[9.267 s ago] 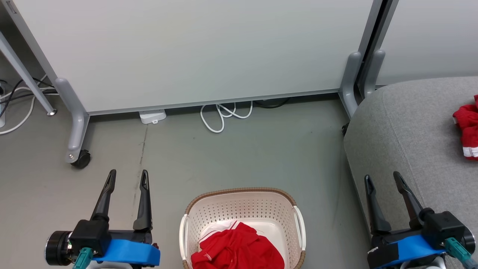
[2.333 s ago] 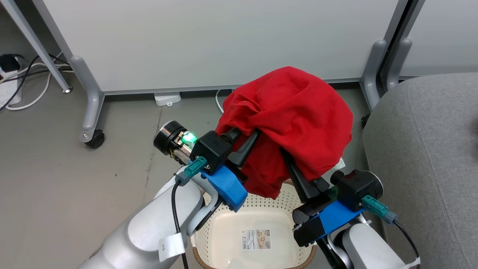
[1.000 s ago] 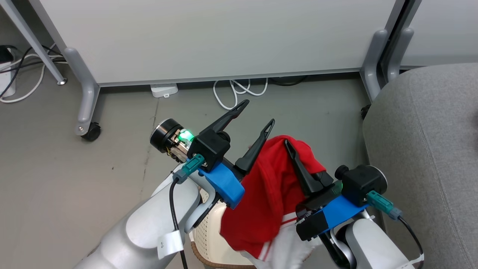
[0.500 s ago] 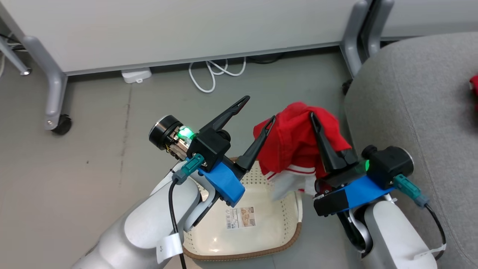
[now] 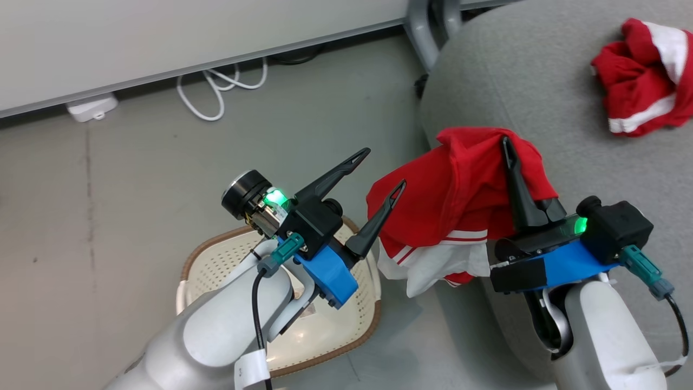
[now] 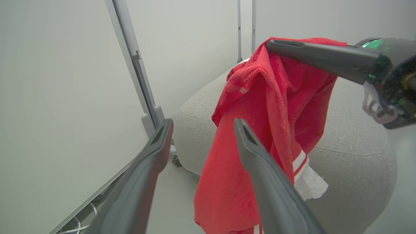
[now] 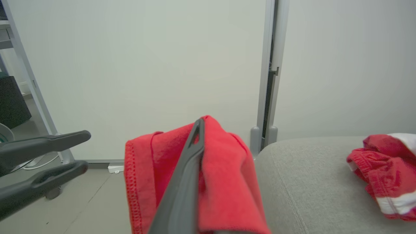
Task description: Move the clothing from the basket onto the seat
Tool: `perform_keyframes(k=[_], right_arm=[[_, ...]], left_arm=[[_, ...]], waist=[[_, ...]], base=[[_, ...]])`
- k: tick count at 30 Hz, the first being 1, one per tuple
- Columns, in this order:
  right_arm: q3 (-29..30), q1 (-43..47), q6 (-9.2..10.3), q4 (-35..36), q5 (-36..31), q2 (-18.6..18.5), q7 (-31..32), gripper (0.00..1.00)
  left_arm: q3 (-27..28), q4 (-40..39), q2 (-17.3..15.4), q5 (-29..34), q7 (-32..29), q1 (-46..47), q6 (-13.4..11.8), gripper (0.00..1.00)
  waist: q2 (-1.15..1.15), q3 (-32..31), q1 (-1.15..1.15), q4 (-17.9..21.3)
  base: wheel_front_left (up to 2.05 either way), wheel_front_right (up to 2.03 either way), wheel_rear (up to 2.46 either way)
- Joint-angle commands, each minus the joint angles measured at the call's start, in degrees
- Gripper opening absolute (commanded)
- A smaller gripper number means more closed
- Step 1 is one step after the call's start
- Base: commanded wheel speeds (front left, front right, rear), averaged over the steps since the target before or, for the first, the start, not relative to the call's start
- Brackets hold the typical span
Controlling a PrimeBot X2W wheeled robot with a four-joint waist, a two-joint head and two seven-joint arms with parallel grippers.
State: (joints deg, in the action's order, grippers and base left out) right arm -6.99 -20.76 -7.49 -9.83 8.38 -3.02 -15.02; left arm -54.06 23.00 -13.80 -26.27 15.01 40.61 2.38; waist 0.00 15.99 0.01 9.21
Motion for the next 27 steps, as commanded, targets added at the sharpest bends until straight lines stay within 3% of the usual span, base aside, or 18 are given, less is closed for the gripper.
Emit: perform_keyframes(k=[1,12,27], right_arm=[[0.7,1.0,-0.01,0.7,-0.4,-0.1,-0.2,0.00],[4.2,5.3,-0.01,2.8,-0.6,0.0,-0.2,0.00],[4.2,3.6,-0.01,3.9,-1.5,0.1,-0.2,0.00]], left_arm=[[-0.2,0.0,-0.2,0.4,0.2,-0.3,0.2,1.00],[-1.3,0.1,0.2,0.9,0.2,-1.5,0.6,1.00],[0.2,-0.4,-0.3,1.0,0.2,-0.4,0.1,1.00]], waist=[[0.00,0.7,-0.01,2.7],[0.00,0.5,-0.01,8.6],[0.00,1.4,-0.01,8.7]], base=[[0.00,0.00,0.00],[0.00,0.00,0.00],[0.00,0.00,0.00]])
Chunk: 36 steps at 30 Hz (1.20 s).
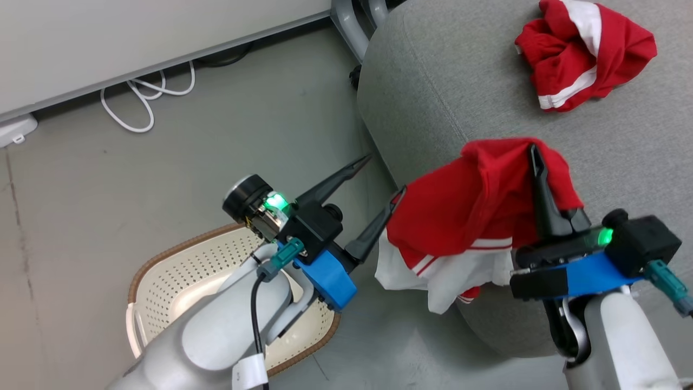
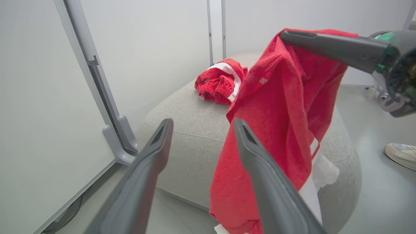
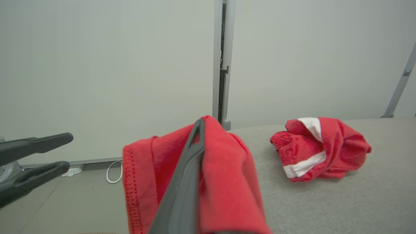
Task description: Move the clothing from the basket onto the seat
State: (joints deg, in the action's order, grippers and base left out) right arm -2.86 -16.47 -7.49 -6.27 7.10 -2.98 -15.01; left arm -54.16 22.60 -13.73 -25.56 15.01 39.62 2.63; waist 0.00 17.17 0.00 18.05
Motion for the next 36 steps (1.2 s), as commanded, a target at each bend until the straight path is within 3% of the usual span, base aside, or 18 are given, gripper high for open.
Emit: perform_keyframes(k=[1,8,13,18,22,26,29,33,36], right_arm=[[0.0,-1.5,-0.01,0.5,-0.2,0.1,-0.2,0.00],[2.6,-14.3,-0.01,1.6,0.0,0.1,-0.3,0.00],[9.1,-28.2,-0.01,3.1,-0.7,-2.2,-0.2,0.00],[16.2,-41.7,0.00,3.1,-0.8,-9.3,-0.2,0.00],[22.2,-50.1,0.00,0.3,-0.1,-18.1,-0.2,0.00],[25.8,-52.9,0.00,-5.5,0.7,-26.3,-0.2,0.00],[27.8,-52.2,0.00,-9.7,0.4,-29.9,-0.2,0.00],[28.9,-48.3,0.00,-15.5,0.1,-30.2,-0.2,0.00],[29.3,-46.1,0.00,-18.1,-0.6,-27.5,-0.2,0.00]], left_arm=[[0.6,-0.1,-0.5,0.3,0.2,0.8,-0.2,1.00],[1.9,-1.8,-2.6,1.3,-0.2,4.6,-0.6,1.00],[1.9,-4.1,-3.5,2.8,-1.3,8.8,-0.4,1.00],[2.1,-5.7,-4.6,4.2,-2.2,12.2,-0.2,1.00],[1.7,-6.8,-5.2,5.2,-2.8,13.8,-0.3,1.00],[1.4,-7.9,-5.9,5.9,-3.1,14.4,-0.5,1.00],[1.2,-8.6,-6.6,6.1,-3.3,14.6,-0.7,1.00],[1.2,-9.5,-7.9,6.2,-3.8,14.6,-0.8,1.00],[1.3,-10.1,-8.8,6.2,-4.3,14.6,-1.0,1.00]], waist=[[0.00,0.7,0.00,-0.3],[0.00,7.8,0.00,-1.6],[0.00,15.5,0.00,-3.3],[0.00,22.5,0.00,-4.7],[0.00,26.5,0.00,-5.2],[0.00,28.8,0.00,-5.1],[0.00,29.8,0.00,-4.7],[0.00,30.4,0.00,-3.9],[0.00,30.7,0.00,-3.3]], base=[[0.00,0.00,0.00],[0.00,0.00,0.00],[0.00,0.00,0.00],[0.00,0.00,0.00],[0.00,0.00,0.00],[0.00,0.00,0.00],[0.00,0.00,0.00],[0.00,0.00,0.00],[0.00,0.00,0.00]])
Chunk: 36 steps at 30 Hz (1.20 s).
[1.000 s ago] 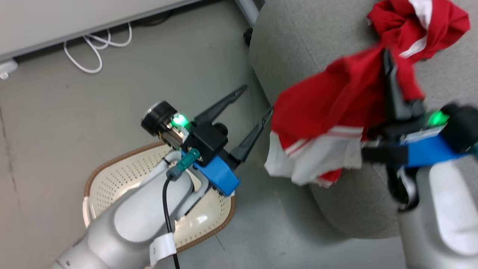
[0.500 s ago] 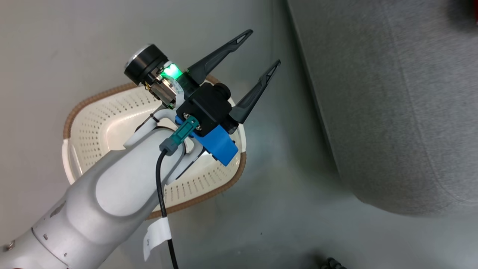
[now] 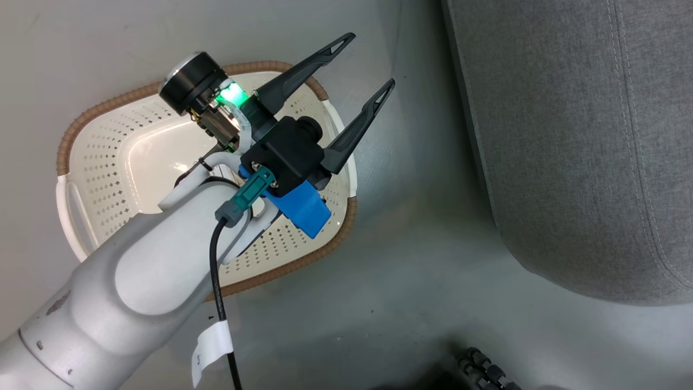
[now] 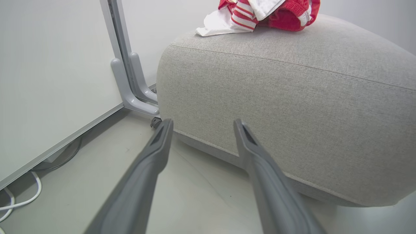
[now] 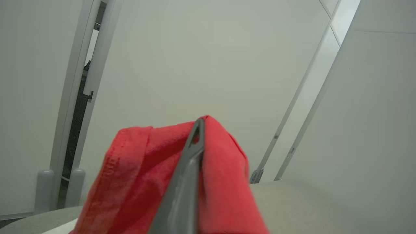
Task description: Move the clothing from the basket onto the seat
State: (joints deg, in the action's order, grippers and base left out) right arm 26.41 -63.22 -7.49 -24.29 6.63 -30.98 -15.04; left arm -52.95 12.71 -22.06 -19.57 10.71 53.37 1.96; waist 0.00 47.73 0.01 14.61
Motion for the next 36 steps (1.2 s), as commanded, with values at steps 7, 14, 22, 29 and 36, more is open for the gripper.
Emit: perform_keyframes(k=[7,14,22,29,36], right_arm=[[-0.7,6.6,0.00,-6.2,-1.6,5.5,-0.2,0.00],[1.1,10.1,0.00,-5.4,-1.7,8.8,-0.2,0.89],[0.3,20.0,0.00,-1.4,-2.8,11.8,-0.2,1.00],[-1.6,33.0,-0.01,4.7,-0.3,14.8,-0.2,1.00],[-6.3,42.1,-0.01,12.2,-0.3,18.3,-0.2,1.00]], left_arm=[[-0.4,-1.6,-0.7,0.2,-0.9,1.1,-0.6,1.00],[-0.6,-1.0,-0.2,-0.2,0.2,0.4,-0.9,1.00],[-0.5,1.9,1.9,-2.1,3.2,-3.3,-1.6,1.00],[2.3,4.2,3.9,-4.3,4.5,-8.5,-3.0,1.00],[11.6,0.4,4.8,-3.2,4.5,-17.0,-5.0,1.00]], waist=[[0.00,0.8,-0.01,0.0],[0.00,-1.0,-0.01,-1.1],[0.00,-9.4,-0.01,-2.1],[0.00,-18.4,-0.01,-3.0],[0.00,-26.6,-0.01,-4.7]], base=[[0.00,0.00,0.00],[0.00,0.00,0.00],[0.00,0.00,0.00],[0.00,0.00,0.00],[0.00,0.00,0.00]])
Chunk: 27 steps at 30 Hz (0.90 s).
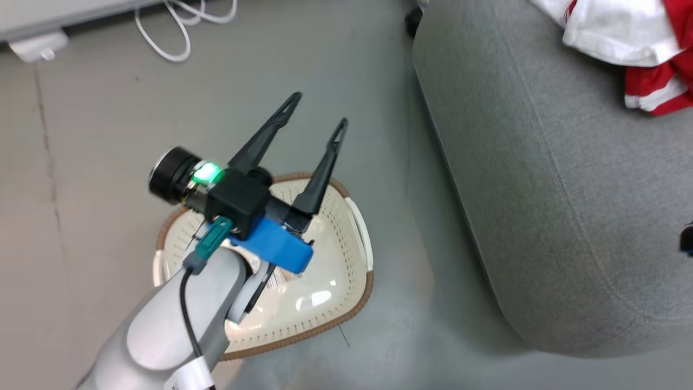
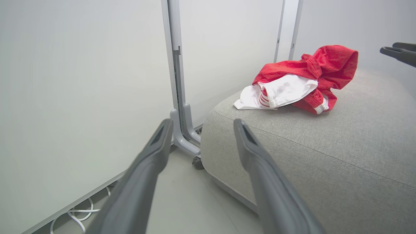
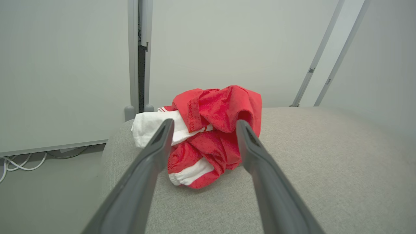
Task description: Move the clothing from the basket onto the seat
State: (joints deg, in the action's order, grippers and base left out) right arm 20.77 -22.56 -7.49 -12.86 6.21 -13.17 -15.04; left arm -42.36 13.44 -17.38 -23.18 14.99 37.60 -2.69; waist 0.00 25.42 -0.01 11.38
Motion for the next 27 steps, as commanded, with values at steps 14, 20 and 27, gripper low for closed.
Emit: perform_keyframes(k=[14,20,27], right_arm=[[-10.9,12.6,0.00,8.2,0.3,5.4,-0.2,1.00],[-14.5,16.2,-0.01,8.9,0.3,7.2,-0.2,1.00],[-16.9,18.1,-0.01,8.0,-0.6,8.3,-0.2,1.00]], left_arm=[[22.1,-4.5,5.1,6.2,0.3,-19.1,-0.5,1.00],[30.0,-5.8,7.5,10.2,0.2,-25.7,0.9,1.00],[37.0,-6.0,10.8,13.7,0.2,-31.0,3.1,1.00]], waist=[[0.00,-15.1,0.01,-7.5],[0.00,-17.9,0.01,-9.7],[0.00,-19.8,0.01,-11.7]], base=[[0.00,0.00,0.00],[0.00,0.00,0.00],[0.00,0.00,0.00]])
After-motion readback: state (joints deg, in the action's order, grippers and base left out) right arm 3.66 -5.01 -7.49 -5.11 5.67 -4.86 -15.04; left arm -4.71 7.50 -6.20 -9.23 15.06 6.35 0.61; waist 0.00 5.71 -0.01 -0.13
